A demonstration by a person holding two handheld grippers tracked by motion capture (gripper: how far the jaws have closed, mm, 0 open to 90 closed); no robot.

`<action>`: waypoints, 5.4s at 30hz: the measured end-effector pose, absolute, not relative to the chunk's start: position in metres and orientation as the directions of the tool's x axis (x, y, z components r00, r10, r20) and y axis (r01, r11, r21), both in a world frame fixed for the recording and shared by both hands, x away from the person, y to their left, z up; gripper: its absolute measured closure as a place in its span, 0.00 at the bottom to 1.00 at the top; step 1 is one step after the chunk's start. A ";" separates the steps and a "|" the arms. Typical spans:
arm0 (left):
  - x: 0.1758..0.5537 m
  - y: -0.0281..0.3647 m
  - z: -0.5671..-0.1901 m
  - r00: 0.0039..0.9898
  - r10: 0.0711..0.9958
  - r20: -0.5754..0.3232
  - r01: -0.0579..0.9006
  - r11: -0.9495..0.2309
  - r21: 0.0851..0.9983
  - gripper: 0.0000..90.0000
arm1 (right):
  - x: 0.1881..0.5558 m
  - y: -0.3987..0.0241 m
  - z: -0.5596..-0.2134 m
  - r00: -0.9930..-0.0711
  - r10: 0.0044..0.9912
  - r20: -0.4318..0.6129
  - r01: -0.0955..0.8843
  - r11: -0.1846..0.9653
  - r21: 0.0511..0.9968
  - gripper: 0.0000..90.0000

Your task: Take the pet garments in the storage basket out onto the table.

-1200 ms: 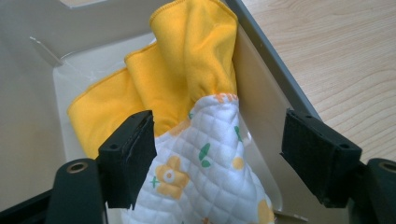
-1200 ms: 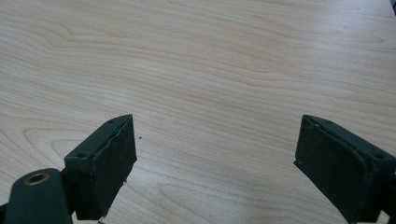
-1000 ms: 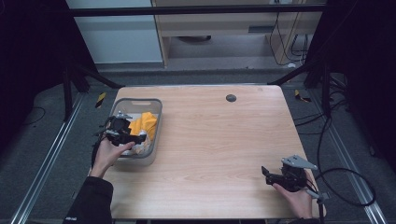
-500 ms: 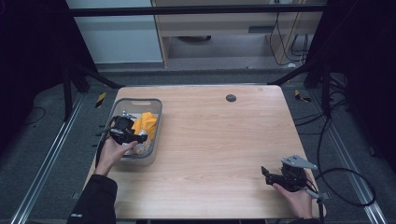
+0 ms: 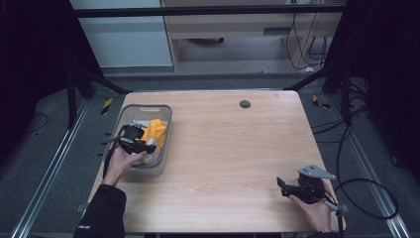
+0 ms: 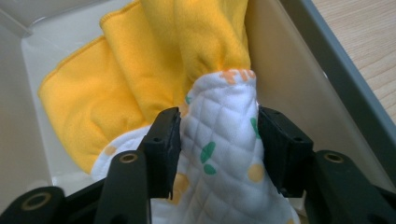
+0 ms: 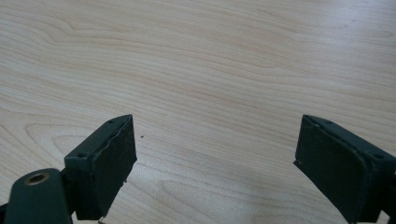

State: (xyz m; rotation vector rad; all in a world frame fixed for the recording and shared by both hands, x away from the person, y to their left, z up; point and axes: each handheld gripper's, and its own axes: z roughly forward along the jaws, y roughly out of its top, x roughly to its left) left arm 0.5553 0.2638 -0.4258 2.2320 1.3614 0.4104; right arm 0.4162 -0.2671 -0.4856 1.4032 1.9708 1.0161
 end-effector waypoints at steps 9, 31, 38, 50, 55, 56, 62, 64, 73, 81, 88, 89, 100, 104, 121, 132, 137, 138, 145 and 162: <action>0.557 0.263 -0.428 0.457 0.889 -0.007 0.756 -0.385 0.530 0.67 | 0.417 -0.267 -0.486 -0.338 0.941 0.016 0.562 0.189 0.805 0.14; 0.551 0.277 -0.413 0.437 0.899 -0.017 0.750 -0.354 0.559 0.89 | 0.417 -0.267 -0.486 -0.336 0.941 0.023 0.570 0.184 0.801 0.14; 0.547 0.283 -0.400 0.425 0.905 -0.015 0.737 -0.336 0.587 0.89 | 0.417 -0.267 -0.486 -0.337 0.941 0.020 0.568 0.186 0.802 0.14; 0.538 0.286 -0.372 0.431 0.902 0.025 0.701 -0.352 0.620 0.90 | 0.417 -0.267 -0.486 -0.336 0.942 0.014 0.564 0.190 0.804 0.13; 0.534 0.287 -0.362 0.434 0.900 0.031 0.690 -0.354 0.632 0.90 | 0.417 -0.267 -0.486 -0.336 0.942 0.014 0.563 0.189 0.804 0.13; 0.534 0.287 -0.360 0.438 0.898 0.037 0.685 -0.360 0.633 0.90 | 0.417 -0.267 -0.486 -0.337 0.941 0.014 0.563 0.190 0.805 0.13; 0.528 0.286 -0.349 0.455 0.889 0.050 0.671 -0.379 0.638 0.90 | 0.417 -0.267 -0.486 -0.333 0.943 0.014 0.564 0.187 0.805 0.13; 0.526 0.286 -0.346 0.465 0.884 0.052 0.664 -0.387 0.640 0.90 | 0.417 -0.267 -0.486 -0.336 0.942 0.012 0.562 0.190 0.805 0.13; 0.517 0.282 -0.334 0.497 0.866 0.052 0.640 -0.407 0.652 0.90 | 0.417 -0.267 -0.486 -0.334 0.943 0.012 0.562 0.188 0.806 0.13; 0.512 0.277 -0.325 0.529 0.848 0.040 0.616 -0.416 0.669 0.90 | 0.417 -0.267 -0.486 -0.334 0.943 0.006 0.557 0.192 0.808 0.13; 0.505 0.265 -0.319 0.566 0.823 0.052 0.586 -0.446 0.677 0.90 | 0.417 -0.267 -0.486 -0.334 0.942 -0.001 0.553 0.197 0.810 0.13; 0.504 0.263 -0.317 0.573 0.818 0.056 0.580 -0.452 0.678 0.90 | 0.417 -0.267 -0.486 -0.334 0.943 -0.001 0.553 0.196 0.810 0.13; 0.495 0.241 -0.308 0.634 0.771 0.062 0.532 -0.494 0.687 0.90 | 0.416 -0.267 -0.486 -0.336 0.942 -0.005 0.550 0.201 0.811 0.13; 0.492 0.232 -0.306 0.653 0.754 0.068 0.516 -0.510 0.688 0.90 | 0.416 -0.267 -0.486 -0.335 0.942 -0.005 0.548 0.199 0.812 0.13; 0.486 0.193 -0.308 0.723 0.686 0.080 0.462 -0.567 0.682 0.90 | 0.416 -0.267 -0.486 -0.335 0.942 -0.008 0.546 0.201 0.813 0.13; 0.486 0.173 -0.311 0.750 0.656 0.084 0.442 -0.592 0.674 0.90 | 0.416 -0.267 -0.486 -0.336 0.942 -0.010 0.547 0.204 0.812 0.12; 0.487 0.164 -0.316 0.761 0.644 0.081 0.434 -0.597 0.675 0.90 | 0.417 -0.267 -0.487 -0.336 0.942 -0.016 0.545 0.209 0.812 0.12; 0.487 0.162 -0.317 0.763 0.641 0.081 0.432 -0.600 0.674 0.90 | 0.417 -0.267 -0.487 -0.336 0.942 -0.014 0.546 0.207 0.812 0.12; 0.488 0.147 -0.324 0.785 0.615 0.074 0.417 -0.613 0.671 0.89 | 0.416 -0.268 -0.486 -0.332 0.943 -0.018 0.545 0.207 0.813 0.12; 0.487 0.121 -0.348 0.823 0.563 0.068 0.402 -0.665 0.630 0.89 | 0.417 -0.269 -0.488 -0.319 0.947 -0.026 0.553 0.208 0.807 0.12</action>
